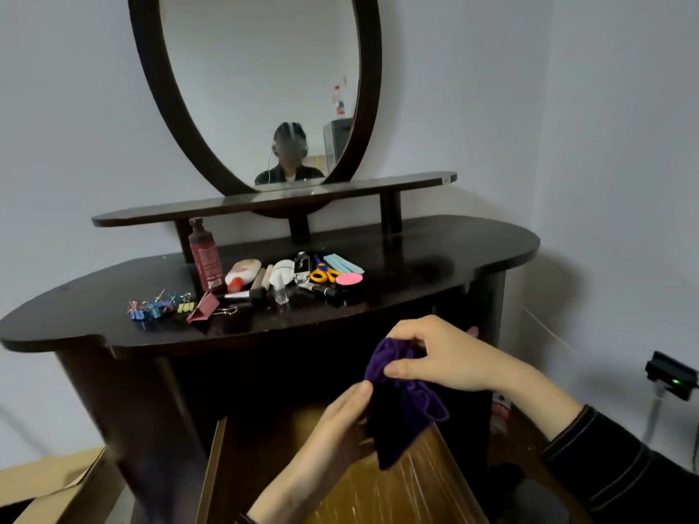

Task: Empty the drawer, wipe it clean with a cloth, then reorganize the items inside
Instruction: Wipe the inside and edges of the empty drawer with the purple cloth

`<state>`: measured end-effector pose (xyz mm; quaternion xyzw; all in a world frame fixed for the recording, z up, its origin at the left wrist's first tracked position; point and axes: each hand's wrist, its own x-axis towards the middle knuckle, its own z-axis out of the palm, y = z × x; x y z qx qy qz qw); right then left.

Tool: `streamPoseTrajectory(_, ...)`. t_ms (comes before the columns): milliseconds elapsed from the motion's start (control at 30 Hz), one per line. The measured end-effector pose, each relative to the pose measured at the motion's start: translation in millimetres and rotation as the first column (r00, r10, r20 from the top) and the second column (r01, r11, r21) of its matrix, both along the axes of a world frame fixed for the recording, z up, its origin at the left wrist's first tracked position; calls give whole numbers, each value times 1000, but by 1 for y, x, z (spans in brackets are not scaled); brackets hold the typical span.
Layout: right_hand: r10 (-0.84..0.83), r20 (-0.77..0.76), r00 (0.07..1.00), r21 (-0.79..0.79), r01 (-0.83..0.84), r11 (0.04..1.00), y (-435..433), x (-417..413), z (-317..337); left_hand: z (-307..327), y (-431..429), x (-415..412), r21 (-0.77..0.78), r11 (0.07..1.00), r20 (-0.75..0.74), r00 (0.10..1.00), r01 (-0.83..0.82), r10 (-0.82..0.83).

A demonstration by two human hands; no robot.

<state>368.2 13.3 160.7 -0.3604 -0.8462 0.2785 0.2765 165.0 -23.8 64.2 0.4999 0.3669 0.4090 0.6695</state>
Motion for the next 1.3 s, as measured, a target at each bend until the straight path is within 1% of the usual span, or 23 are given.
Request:
streamPoseTrajectory(67, -50, -103, 993, 19, 52, 998, -5, -17, -24, -21, -2, -3, -142, 990, 172, 985, 18, 7)
streamPoseTrajectory(133, -135, -219, 966, 84, 157, 984, -14, -36, -55, -38, -4, -9, -254, 967, 273, 960, 6, 66)
streamPoseTrajectory(167, -183, -223, 957, 141, 218, 966, -20, -45, -73, -41, -7, -11, -289, 957, 290, 951, -20, 108)
streamPoseTrajectory(233, -226, -89, 970, 212, 240, 947, -35, -60, -109, -46, -12, -16, -342, 934, 282, 937, -104, 207)
streamPoseTrajectory(300, -134, 43, 990, 147, 126, 981, -49, -68, -138, -60, -12, -24, -363, 892, 197, 914, -269, 356)
streamPoseTrajectory(333, -78, 28, 997, 66, 76, 995, -53, -70, -148, -67, -12, -30, -339, 864, 113, 895, -373, 431)
streamPoseTrajectory(367, -57, -38, 998, -41, 55, 998, -55, -72, -152, -72, -13, -36, -291, 836, 33, 868, -465, 495)
streamPoseTrajectory(433, -180, -197, 964, -230, 133, 964, -53, -74, -155, -77, -16, -51, -154, 796, -109, 811, -585, 575)
streamPoseTrajectory(500, -324, -231, 917, -381, 221, 898, -44, -76, -155, -74, -21, -66, -1, 824, -205, 806, -567, 555)
streamPoseTrajectory(567, -285, -222, 932, -582, 108, 806, -35, -84, -156, -71, -25, -76, 115, 909, -266, 869, -400, 416)
streamPoseTrajectory(633, -214, -298, 930, -788, -113, 606, -31, -98, -162, -65, -30, -80, 206, 959, -331, 908, -194, 255)
streamPoseTrajectory(700, -192, -415, 890, -867, -323, 379, -26, -111, -173, -60, -32, -85, 269, 961, -383, 908, -69, 172)
streamPoseTrajectory(733, -200, -450, 870, -871, -378, 314, -23, -116, -178, -59, -32, -89, 300, 953, -405, 897, -50, 175)
streamPoseTrajectory(800, -220, -482, 848, -868, -428, 251, -20, -125, -187, -64, -31, -102, 402, 911, -460, 841, -90, 285)
streamPoseTrajectory(867, -236, -441, 866, -892, -395, 221, -14, -134, -197, -73, -25, -123, 510, 852, -551, 718, -114, 425)
streamPoseTrajectory(967, -334, -269, 903, -934, -159, 320, -2, -150, -217, -89, -11, -159, 517, 829, -585, 620, -212, 523)
streamPoseTrajectory(1000, -356, -221, 908, -925, -79, 372, 4, -155, -223, -96, -3, -172, 536, 784, -566, 555, -314, 609)
streamPoseTrajectory(1067, -364, -143, 920, -879, 51, 474, 20, -163, -235, -111, 14, -197, 581, 644, -558, 332, -498, 760)
streamPoseTrajectory(1100, -363, -104, 926, -845, 110, 524, 30, -169, -240, -118, 21, -208, 569, 606, -583, 247, -556, 774)
streamPoseTrajectory(1133, -349, -74, 934, -790, 159, 592, 42, -175, -246, -125, 29, -216, 529, 607, -625, 211, -593, 752)
streamPoseTrajectory(1167, -310, -41, 950, -697, 195, 690, 54, -182, -253, -134, 36, -222, 475, 640, -673, 220, -604, 707)
streamPoseTrajectory(1233, -172, 78, 982, -446, 189, 875, 82, -197, -267, -151, 49, -225, 379, 719, -727, 294, -583, 621)
streamPoseTrajectory(1300, -109, 221, 969, -278, 169, 946, 111, -216, -281, -163, 55, -222, 344, 737, -721, 339, -582, 605)
